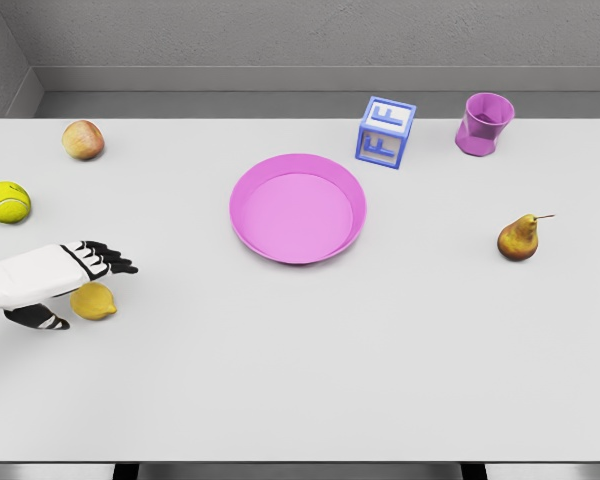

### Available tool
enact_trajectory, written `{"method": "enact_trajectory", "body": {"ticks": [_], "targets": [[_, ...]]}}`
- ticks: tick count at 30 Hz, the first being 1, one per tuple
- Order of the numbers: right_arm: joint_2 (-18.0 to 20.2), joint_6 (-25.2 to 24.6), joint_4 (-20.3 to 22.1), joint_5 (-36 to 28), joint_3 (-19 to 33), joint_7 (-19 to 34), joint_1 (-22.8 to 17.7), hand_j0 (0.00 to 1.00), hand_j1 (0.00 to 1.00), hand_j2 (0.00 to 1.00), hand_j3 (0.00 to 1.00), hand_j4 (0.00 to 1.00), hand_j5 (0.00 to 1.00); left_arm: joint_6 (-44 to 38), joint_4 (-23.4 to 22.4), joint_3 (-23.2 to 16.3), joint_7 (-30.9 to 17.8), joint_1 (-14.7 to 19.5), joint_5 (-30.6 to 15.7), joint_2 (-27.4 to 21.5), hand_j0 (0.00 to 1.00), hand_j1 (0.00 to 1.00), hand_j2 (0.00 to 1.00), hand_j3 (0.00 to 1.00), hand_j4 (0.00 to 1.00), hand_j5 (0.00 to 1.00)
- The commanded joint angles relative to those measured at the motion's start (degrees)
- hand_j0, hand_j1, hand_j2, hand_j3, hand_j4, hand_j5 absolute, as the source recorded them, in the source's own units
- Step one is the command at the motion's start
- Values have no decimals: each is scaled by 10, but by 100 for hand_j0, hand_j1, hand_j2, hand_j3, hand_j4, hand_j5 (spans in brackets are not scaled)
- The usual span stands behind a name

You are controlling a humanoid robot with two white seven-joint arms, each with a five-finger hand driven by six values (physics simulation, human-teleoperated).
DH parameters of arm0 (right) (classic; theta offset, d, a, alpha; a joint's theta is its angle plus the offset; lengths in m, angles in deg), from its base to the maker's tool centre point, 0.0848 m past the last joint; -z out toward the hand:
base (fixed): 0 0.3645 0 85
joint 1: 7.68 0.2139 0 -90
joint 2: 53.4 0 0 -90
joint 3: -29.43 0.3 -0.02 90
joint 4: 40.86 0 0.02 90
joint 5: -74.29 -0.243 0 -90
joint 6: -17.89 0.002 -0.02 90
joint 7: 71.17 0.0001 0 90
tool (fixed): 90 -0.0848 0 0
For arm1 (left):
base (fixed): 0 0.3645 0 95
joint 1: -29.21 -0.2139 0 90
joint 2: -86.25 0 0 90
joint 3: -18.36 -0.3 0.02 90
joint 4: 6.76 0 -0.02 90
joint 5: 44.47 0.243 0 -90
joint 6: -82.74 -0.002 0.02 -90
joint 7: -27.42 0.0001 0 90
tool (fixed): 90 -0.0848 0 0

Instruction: Put the lemon on the plate with left arm

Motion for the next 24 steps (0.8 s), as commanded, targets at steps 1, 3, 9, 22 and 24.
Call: {"method": "enact_trajectory", "body": {"ticks": [1, 3, 9, 22, 24], "targets": [[0, 0, 0, 0, 0, 1, 0, 100, 100, 100, 100, 100, 100, -1, -1, 0, 0, 0, 8, 0, 94, 94, 94, 94, 94, 94], [0, 0, 0, 0, 0, 0, 0, 100, 100, 100, 100, 100, 100, -1, -1, -2, -1, 0, 11, 0, 94, 94, 94, 94, 94, 94], [0, 0, 0, 0, 0, 0, -1, 100, 100, 100, 100, 100, 100, -1, 0, -20, -1, 4, 24, 0, 82, 82, 82, 82, 82, 82], [0, 0, 0, 0, -1, 0, 0, 100, 100, 100, 100, 100, 100, -1, 2, -44, -30, 18, 23, 2, 64, 64, 64, 64, 64, 64], [0, 0, 0, 0, -1, 0, 0, 100, 100, 100, 100, 100, 100, -1, 2, -44, -32, 18, 23, 3, 61, 61, 61, 61, 61, 61]]}}
